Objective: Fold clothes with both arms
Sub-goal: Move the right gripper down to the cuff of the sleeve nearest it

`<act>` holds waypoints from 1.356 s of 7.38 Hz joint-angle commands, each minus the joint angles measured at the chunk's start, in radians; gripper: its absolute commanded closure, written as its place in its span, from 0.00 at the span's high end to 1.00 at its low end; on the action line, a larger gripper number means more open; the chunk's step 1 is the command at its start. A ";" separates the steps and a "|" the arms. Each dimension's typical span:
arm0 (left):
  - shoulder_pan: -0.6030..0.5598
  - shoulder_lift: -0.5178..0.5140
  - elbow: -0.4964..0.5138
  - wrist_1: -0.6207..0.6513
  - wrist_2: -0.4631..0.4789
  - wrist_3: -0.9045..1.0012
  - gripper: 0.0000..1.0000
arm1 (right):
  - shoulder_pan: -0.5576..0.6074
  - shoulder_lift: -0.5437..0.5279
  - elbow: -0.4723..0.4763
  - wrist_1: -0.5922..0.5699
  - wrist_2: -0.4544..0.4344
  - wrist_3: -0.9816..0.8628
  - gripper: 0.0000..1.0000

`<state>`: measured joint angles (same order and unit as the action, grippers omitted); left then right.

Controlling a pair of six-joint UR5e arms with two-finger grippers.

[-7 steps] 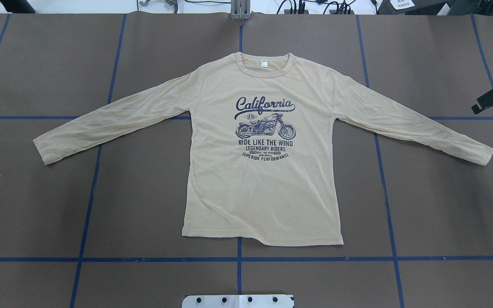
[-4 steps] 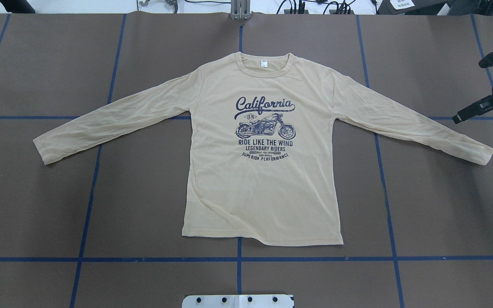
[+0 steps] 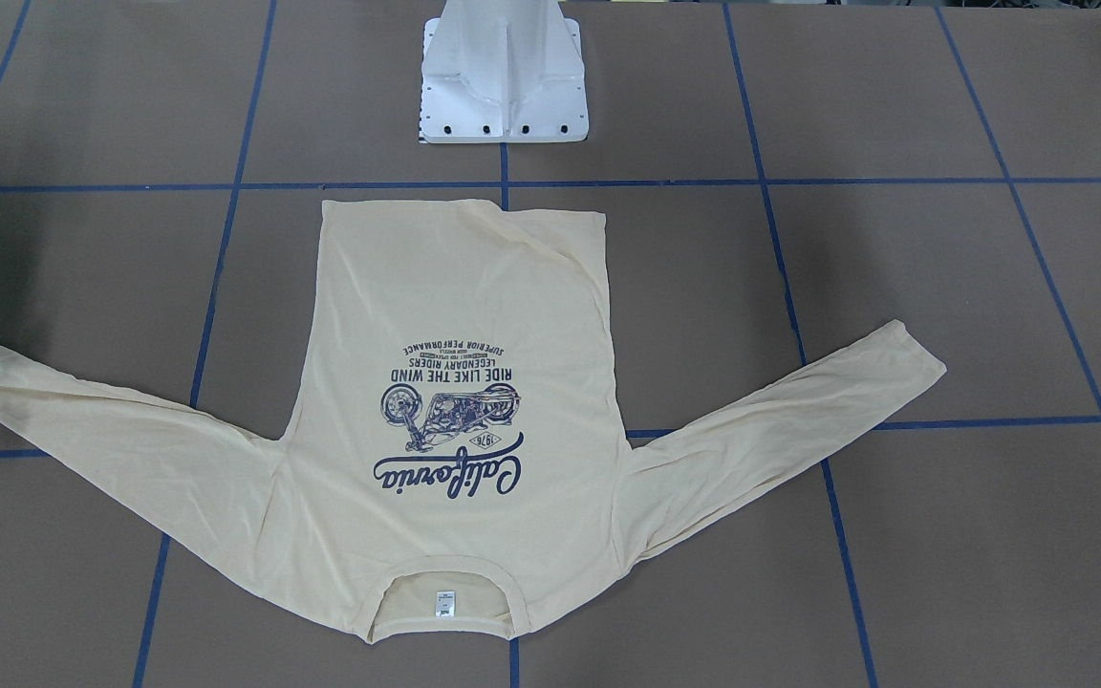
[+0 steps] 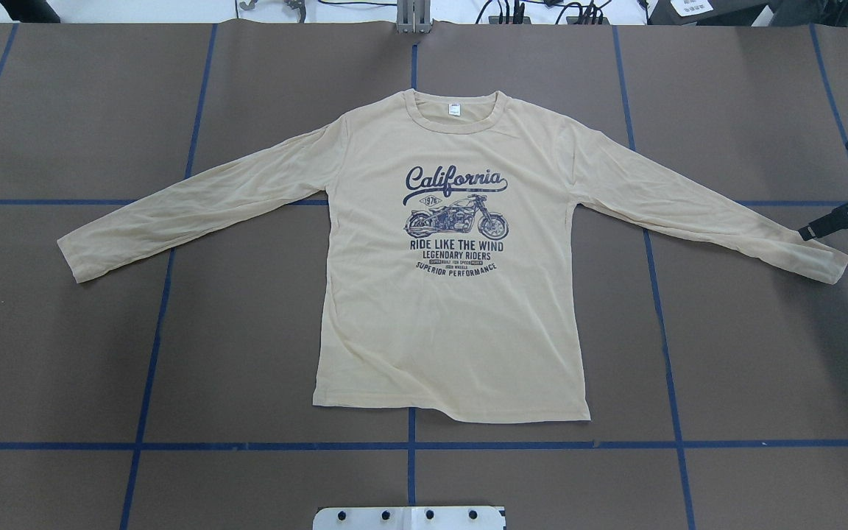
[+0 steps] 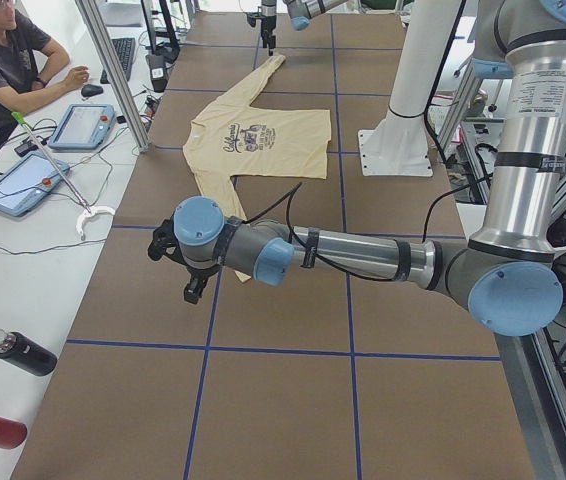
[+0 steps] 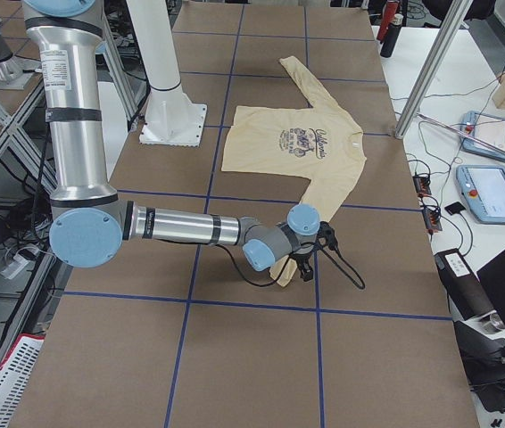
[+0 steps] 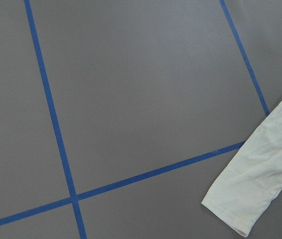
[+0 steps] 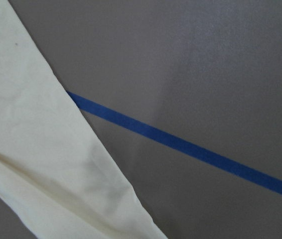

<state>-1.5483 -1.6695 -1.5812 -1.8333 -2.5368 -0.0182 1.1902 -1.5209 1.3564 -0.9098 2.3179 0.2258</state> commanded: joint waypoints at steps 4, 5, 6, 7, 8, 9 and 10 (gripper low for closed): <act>0.001 0.005 0.010 -0.014 0.000 0.000 0.99 | -0.006 -0.033 0.003 -0.044 0.001 0.006 0.79; 0.001 0.004 0.015 -0.014 -0.002 0.001 0.99 | -0.009 -0.033 0.003 -0.049 0.000 0.004 0.77; 0.001 0.004 0.016 -0.014 -0.002 0.001 0.99 | -0.017 -0.035 0.001 -0.049 -0.005 0.004 0.77; 0.001 0.004 0.018 -0.014 -0.002 0.001 0.99 | -0.023 -0.038 0.000 -0.049 -0.005 0.004 0.77; 0.001 0.004 0.021 -0.015 -0.002 0.003 0.99 | -0.024 -0.038 -0.003 -0.050 -0.005 0.006 0.77; 0.001 0.004 0.021 -0.015 -0.002 0.003 0.99 | -0.026 -0.038 -0.008 -0.050 -0.006 0.004 0.77; -0.001 0.001 0.021 -0.015 -0.002 0.003 0.99 | -0.026 -0.039 -0.010 -0.050 -0.006 0.004 0.77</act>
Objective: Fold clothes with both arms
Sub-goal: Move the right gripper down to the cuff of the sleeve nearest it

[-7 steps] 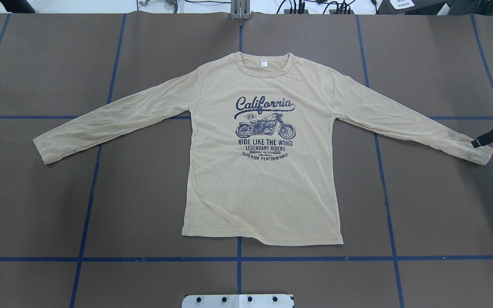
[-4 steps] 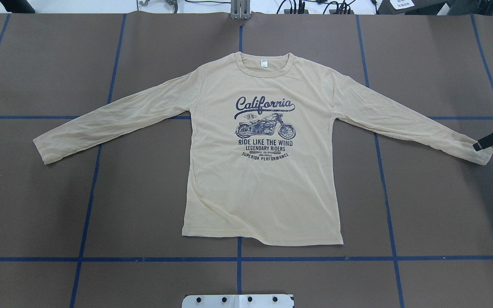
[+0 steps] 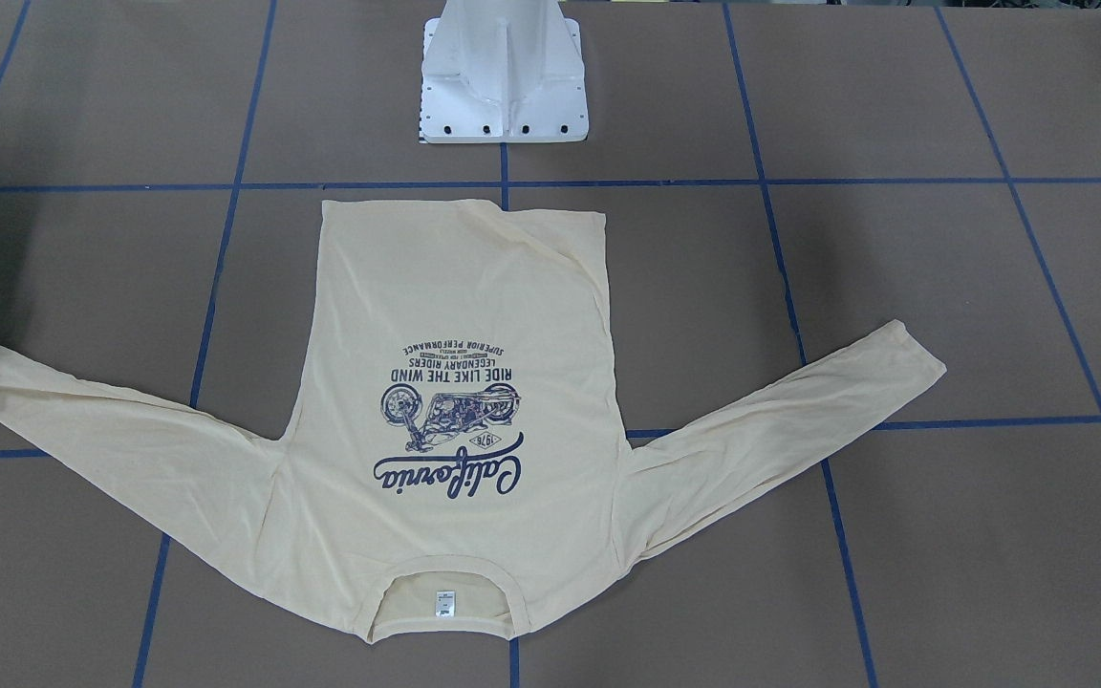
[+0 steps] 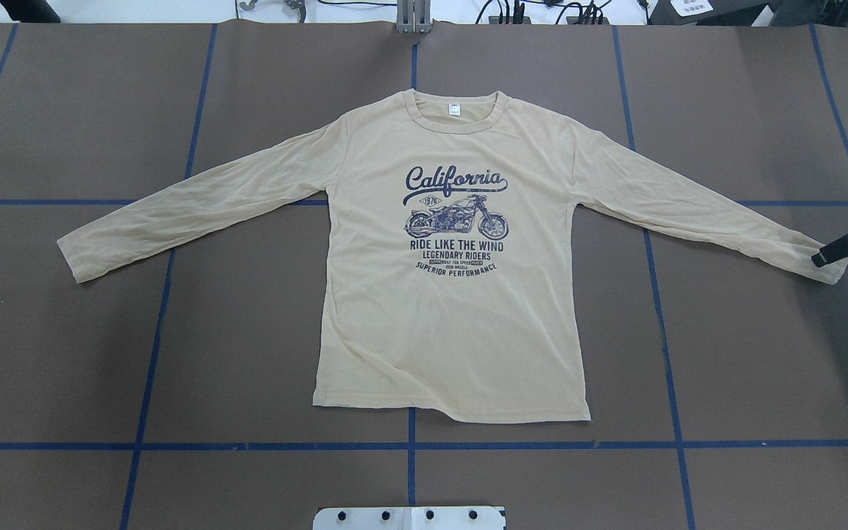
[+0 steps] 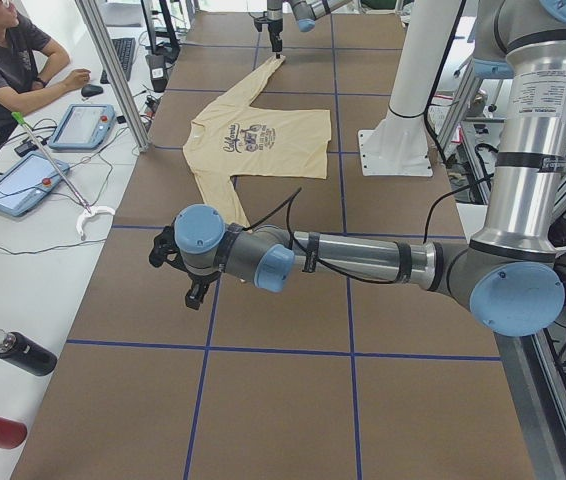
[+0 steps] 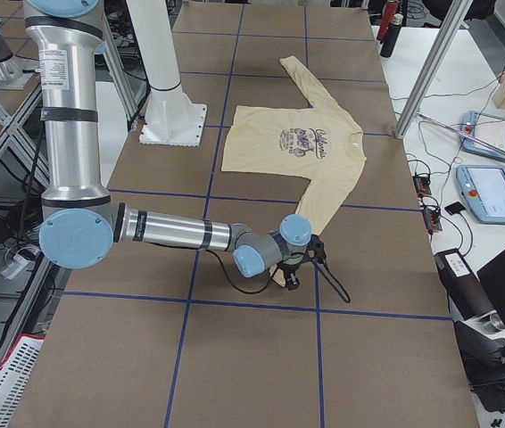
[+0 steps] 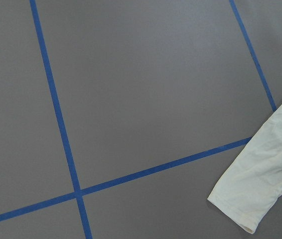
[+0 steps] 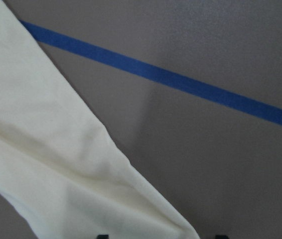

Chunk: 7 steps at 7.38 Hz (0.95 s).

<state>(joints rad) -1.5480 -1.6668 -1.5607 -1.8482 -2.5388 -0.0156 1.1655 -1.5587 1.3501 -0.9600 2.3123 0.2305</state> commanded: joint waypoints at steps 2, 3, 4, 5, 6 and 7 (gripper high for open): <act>0.000 -0.004 0.001 0.000 0.000 -0.003 0.99 | -0.001 -0.017 -0.003 0.000 0.001 0.000 0.77; 0.000 -0.004 0.001 0.000 0.002 -0.004 0.99 | -0.001 -0.020 -0.002 0.000 0.004 0.000 0.76; 0.000 -0.004 0.001 0.000 0.002 -0.006 0.99 | -0.001 -0.021 -0.003 0.000 0.005 0.000 0.76; 0.000 -0.004 0.001 0.000 0.002 -0.006 0.99 | 0.000 -0.023 -0.003 0.000 0.007 0.000 0.76; 0.000 -0.004 0.001 0.000 0.002 -0.006 0.99 | -0.001 -0.027 -0.003 0.000 0.007 0.000 0.76; 0.000 -0.004 0.001 0.000 0.002 -0.006 0.99 | -0.001 -0.027 -0.003 0.000 0.006 0.000 0.73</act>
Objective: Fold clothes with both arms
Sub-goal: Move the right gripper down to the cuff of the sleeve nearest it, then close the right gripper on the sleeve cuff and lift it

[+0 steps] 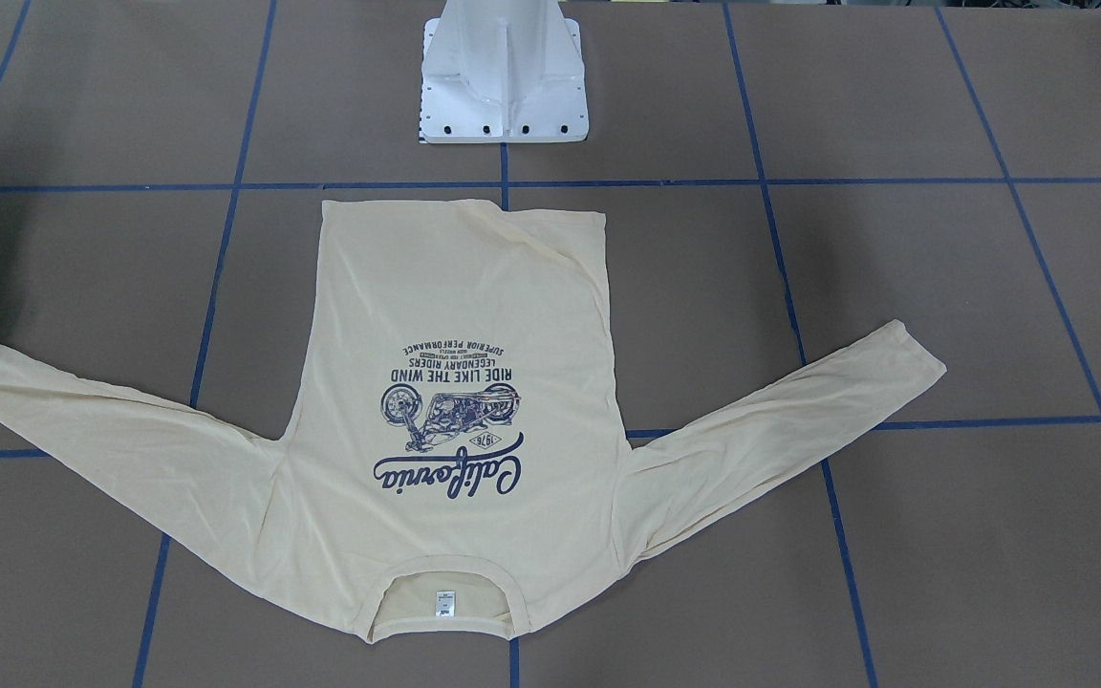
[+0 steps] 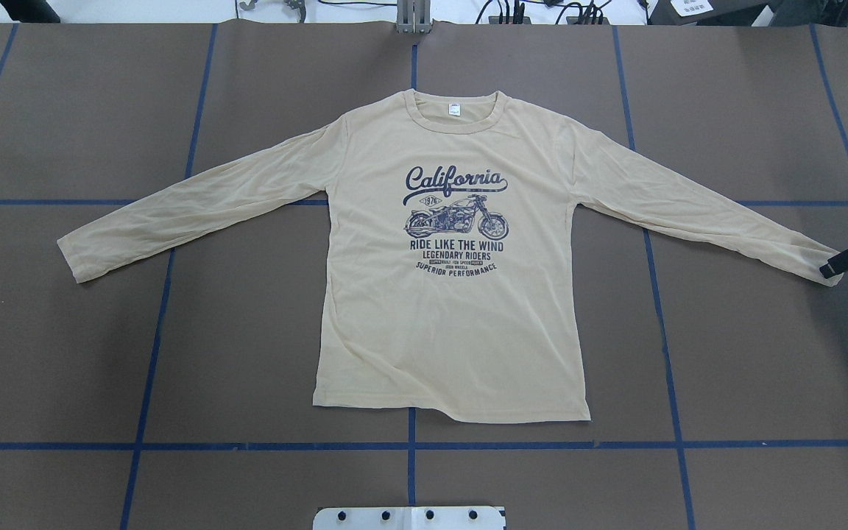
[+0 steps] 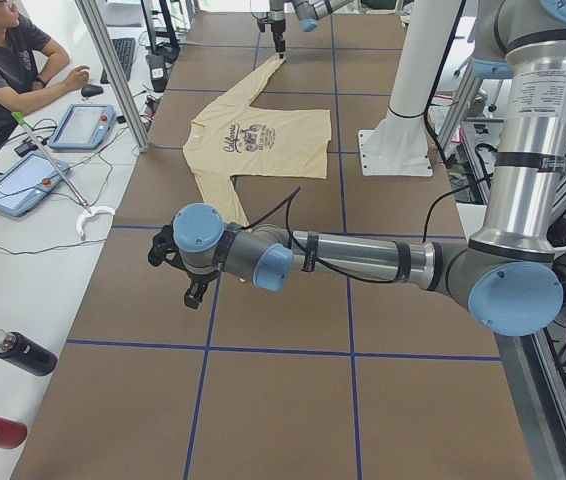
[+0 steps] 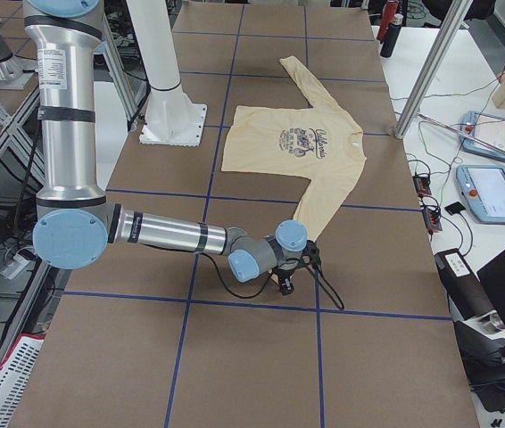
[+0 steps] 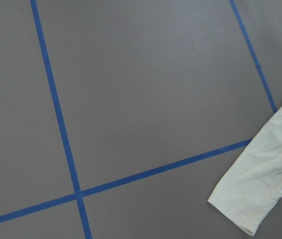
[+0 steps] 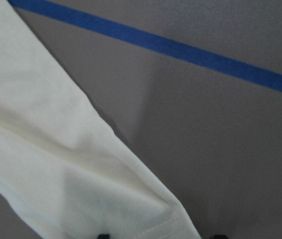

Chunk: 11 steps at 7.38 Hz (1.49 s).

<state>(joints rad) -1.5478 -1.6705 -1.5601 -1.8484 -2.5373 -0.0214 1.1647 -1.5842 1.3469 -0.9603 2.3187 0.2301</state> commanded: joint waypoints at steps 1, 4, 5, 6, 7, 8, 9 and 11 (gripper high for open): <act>0.000 -0.002 0.000 0.000 0.000 0.000 0.99 | 0.000 -0.002 -0.002 -0.002 -0.002 0.000 0.70; 0.000 -0.003 0.002 0.000 0.000 0.000 0.99 | -0.002 0.004 0.003 -0.021 -0.004 -0.002 0.22; 0.000 -0.003 0.002 0.002 0.000 0.000 0.99 | -0.003 0.007 0.008 -0.021 -0.004 -0.002 0.16; 0.000 -0.003 0.003 0.002 0.000 0.000 0.99 | -0.007 0.010 0.012 -0.021 0.001 -0.002 0.14; 0.000 -0.003 0.005 0.002 0.000 0.000 0.99 | 0.000 0.010 0.020 -0.026 0.005 -0.002 0.14; 0.000 -0.003 0.009 0.002 0.000 0.001 0.99 | 0.000 0.012 0.034 -0.038 0.005 -0.002 0.08; 0.000 -0.003 0.009 0.002 -0.001 0.001 0.99 | 0.010 0.010 0.055 -0.041 0.007 -0.002 0.00; 0.000 -0.005 0.009 0.002 -0.001 0.000 0.99 | 0.079 -0.003 0.124 -0.055 0.139 0.003 0.00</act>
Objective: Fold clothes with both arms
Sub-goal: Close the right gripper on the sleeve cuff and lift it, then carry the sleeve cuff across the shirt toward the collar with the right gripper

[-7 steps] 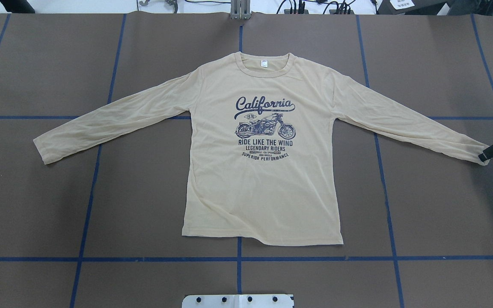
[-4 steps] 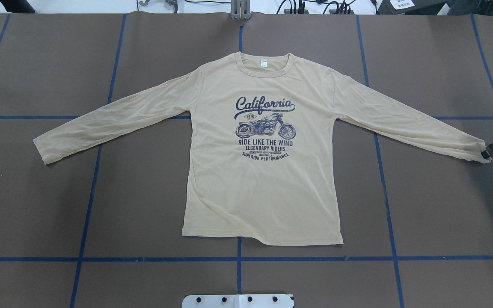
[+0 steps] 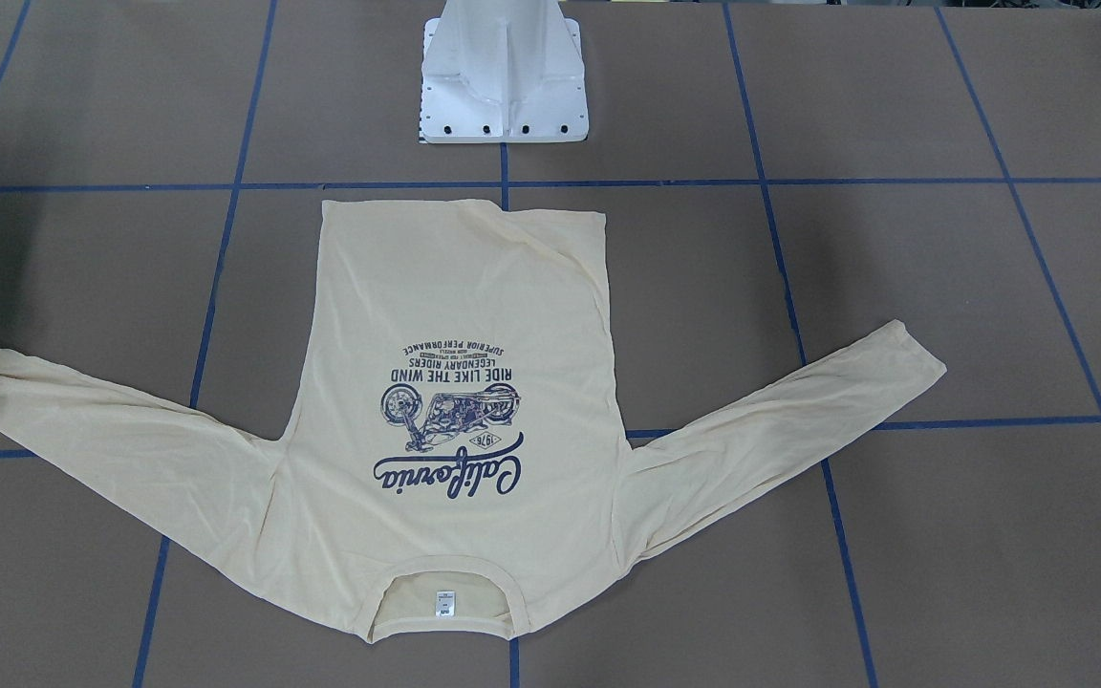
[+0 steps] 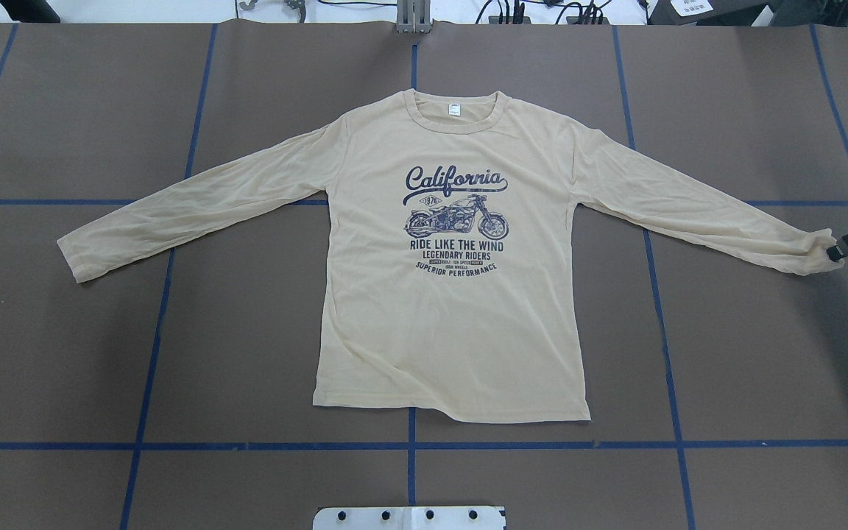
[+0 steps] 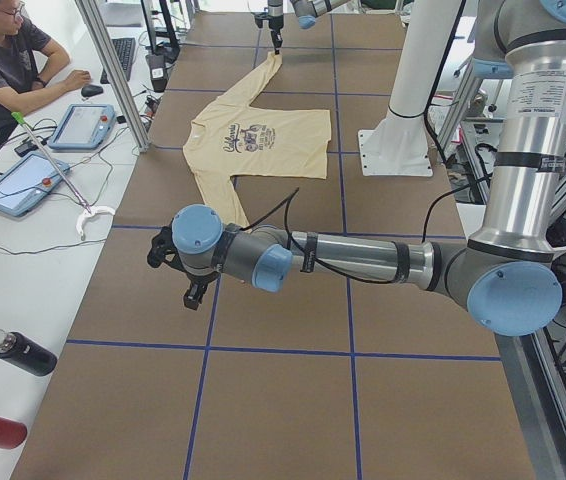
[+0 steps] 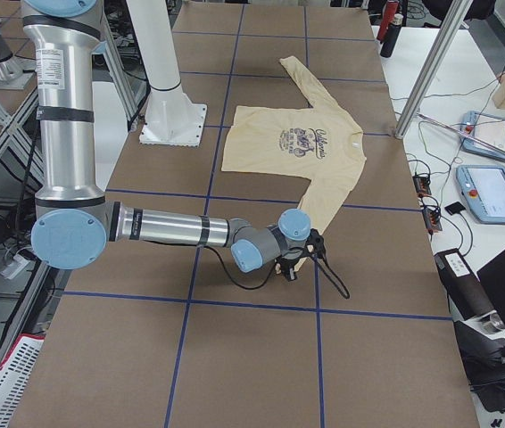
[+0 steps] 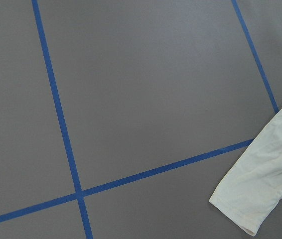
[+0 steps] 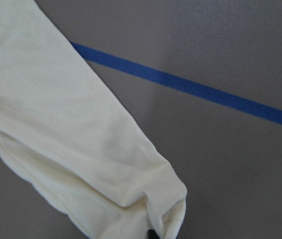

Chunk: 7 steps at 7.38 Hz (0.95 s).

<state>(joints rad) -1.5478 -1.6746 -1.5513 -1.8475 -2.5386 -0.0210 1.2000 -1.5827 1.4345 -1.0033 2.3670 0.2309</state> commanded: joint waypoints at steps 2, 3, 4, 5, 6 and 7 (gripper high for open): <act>0.000 -0.001 0.010 0.001 0.000 -0.001 0.99 | 0.084 0.077 0.085 -0.026 0.176 0.010 0.00; 0.000 -0.002 0.014 -0.001 -0.003 -0.001 0.99 | 0.084 0.133 0.107 -0.025 0.175 0.100 0.00; -0.002 -0.005 0.025 -0.001 -0.005 -0.001 0.99 | 0.078 0.232 0.112 -0.026 0.176 0.251 0.00; -0.002 -0.008 0.031 -0.001 -0.006 -0.001 0.99 | 0.037 0.331 0.101 -0.029 0.176 0.375 0.00; 0.000 -0.008 0.033 -0.001 -0.005 -0.001 0.99 | -0.014 0.407 0.092 -0.028 0.163 0.487 0.00; 0.000 -0.014 0.043 -0.001 -0.005 -0.001 0.99 | -0.034 0.505 0.078 -0.031 0.160 0.601 0.00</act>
<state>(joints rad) -1.5483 -1.6838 -1.5178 -1.8484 -2.5436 -0.0215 1.2035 -1.1956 1.5270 -1.0316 2.5332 0.6846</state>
